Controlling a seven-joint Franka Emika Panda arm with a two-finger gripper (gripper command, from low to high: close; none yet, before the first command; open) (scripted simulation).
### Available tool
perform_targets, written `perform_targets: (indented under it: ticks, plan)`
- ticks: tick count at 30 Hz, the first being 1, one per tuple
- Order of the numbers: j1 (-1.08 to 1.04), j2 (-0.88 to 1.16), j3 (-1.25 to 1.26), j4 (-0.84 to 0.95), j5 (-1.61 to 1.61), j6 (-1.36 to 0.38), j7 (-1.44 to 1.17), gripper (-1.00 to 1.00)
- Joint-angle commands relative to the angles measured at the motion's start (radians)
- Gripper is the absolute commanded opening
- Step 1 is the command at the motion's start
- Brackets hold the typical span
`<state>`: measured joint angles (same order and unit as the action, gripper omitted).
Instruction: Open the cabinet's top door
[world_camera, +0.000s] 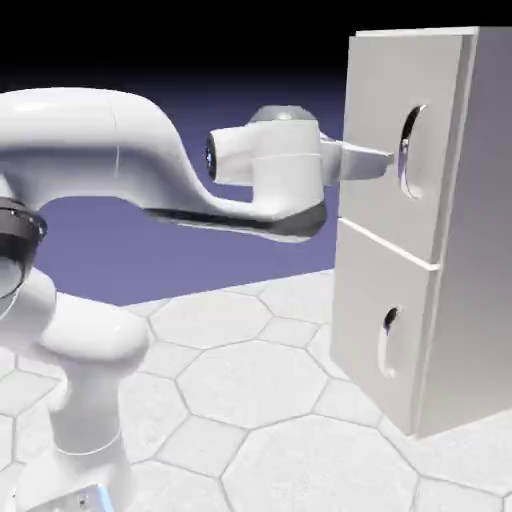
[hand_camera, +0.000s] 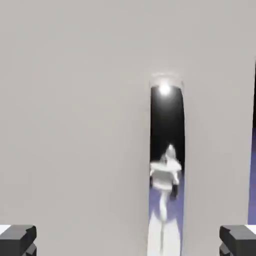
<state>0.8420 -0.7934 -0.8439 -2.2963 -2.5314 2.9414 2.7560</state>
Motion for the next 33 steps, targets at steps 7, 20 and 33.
perform_targets:
  ticks: [7, 20, 33]
  plan:
    - [0.151, 0.037, -0.123, 0.103, -0.150, -0.016, 0.120, 0.00]
    - [-0.058, 0.114, 0.071, 0.010, -0.018, -0.137, 0.141, -1.00]
    - [-0.529, 0.112, 0.530, -0.156, 0.261, -0.236, 0.141, -1.00]
